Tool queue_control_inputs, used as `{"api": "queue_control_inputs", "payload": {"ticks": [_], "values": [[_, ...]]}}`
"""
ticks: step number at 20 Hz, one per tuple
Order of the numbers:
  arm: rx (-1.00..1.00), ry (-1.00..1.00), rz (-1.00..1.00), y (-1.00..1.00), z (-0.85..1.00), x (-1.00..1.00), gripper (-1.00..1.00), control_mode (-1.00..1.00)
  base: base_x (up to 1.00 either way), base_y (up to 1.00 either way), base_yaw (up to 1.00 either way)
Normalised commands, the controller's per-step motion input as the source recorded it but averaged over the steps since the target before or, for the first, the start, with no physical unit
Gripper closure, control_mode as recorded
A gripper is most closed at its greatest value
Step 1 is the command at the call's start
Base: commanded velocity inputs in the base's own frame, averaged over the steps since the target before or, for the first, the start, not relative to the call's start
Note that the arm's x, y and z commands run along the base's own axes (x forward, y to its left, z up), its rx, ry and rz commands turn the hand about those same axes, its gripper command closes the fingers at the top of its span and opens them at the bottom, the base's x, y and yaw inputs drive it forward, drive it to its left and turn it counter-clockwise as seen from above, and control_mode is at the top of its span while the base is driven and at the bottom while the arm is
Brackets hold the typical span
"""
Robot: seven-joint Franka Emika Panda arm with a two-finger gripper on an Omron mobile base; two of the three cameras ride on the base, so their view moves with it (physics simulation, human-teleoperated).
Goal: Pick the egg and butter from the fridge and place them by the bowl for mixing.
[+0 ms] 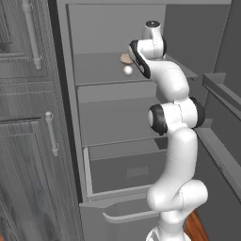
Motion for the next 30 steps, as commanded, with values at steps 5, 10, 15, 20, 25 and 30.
{"api": "queue_control_inputs", "payload": {"ticks": [5, 10, 15, 20, 25, 30], "values": [[-0.01, -0.05, 0.0, 0.0, 0.07, 0.0, 1.0, -1.0, 0.0, 0.0, 0.0], [-0.15, -0.32, 0.0, 0.0, 0.38, -0.14, 1.0, -1.0, 0.0, 0.0, 0.0], [-0.1, -0.18, 0.0, 0.0, 0.05, -0.12, 1.0, -1.0, 0.0, 0.0, 0.0], [0.0, -0.05, 0.0, 0.0, 0.09, -0.22, 1.0, -1.0, 0.0, 0.0, 0.0], [0.0, -0.21, 0.0, 0.28, 0.34, -0.96, 1.0, -1.0, 0.0, 0.0, 0.0], [-0.04, -0.28, 0.01, 0.51, 0.17, -1.0, 1.0, -1.0, 0.0, 0.0, 0.0]]}}
